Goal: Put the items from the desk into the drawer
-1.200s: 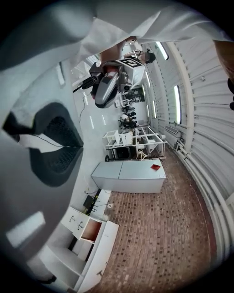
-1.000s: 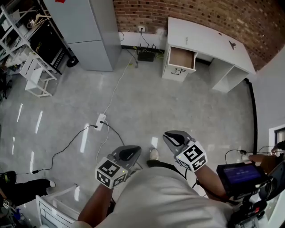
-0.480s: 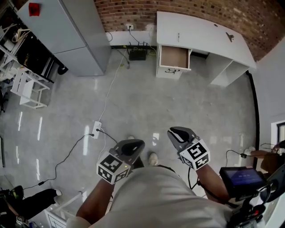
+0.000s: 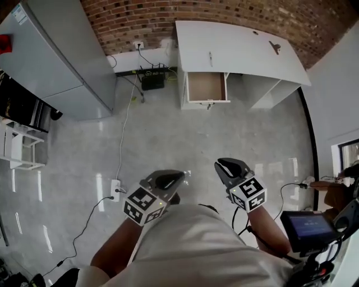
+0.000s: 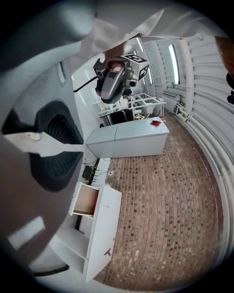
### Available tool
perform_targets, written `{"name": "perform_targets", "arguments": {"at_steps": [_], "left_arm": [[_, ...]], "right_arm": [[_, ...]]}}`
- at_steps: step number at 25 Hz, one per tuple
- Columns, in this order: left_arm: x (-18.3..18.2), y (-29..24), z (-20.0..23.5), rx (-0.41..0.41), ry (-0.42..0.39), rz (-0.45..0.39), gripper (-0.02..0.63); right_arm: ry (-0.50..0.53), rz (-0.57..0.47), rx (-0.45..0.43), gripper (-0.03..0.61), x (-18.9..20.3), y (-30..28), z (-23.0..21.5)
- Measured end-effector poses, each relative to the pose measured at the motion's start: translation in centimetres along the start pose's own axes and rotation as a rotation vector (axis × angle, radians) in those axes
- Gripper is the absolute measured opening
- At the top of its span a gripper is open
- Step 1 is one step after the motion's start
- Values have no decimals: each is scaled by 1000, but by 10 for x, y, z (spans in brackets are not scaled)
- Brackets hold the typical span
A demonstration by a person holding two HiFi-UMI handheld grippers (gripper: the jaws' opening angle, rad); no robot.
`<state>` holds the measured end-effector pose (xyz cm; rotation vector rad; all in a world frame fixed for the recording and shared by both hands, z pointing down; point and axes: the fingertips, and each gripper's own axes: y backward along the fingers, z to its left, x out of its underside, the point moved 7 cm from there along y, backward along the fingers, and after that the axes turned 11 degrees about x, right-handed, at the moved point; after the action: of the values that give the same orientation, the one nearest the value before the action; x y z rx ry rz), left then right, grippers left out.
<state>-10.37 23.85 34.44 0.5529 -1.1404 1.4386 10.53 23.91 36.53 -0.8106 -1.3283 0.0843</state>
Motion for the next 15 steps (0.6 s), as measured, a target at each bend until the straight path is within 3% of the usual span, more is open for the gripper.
{"name": "perform_targets", "arguments": {"at_steps": [5, 9, 15], "left_arm": [[-28, 8, 54, 106, -21, 31, 8], [-31, 12, 72, 101, -10, 31, 8], [-55, -3, 150, 53, 29, 26, 8]], "right_arm": [[-25, -8, 64, 35, -35, -46, -21], [-45, 16, 91, 35, -41, -66, -39], [-83, 46, 108, 35, -72, -156, -115]]}}
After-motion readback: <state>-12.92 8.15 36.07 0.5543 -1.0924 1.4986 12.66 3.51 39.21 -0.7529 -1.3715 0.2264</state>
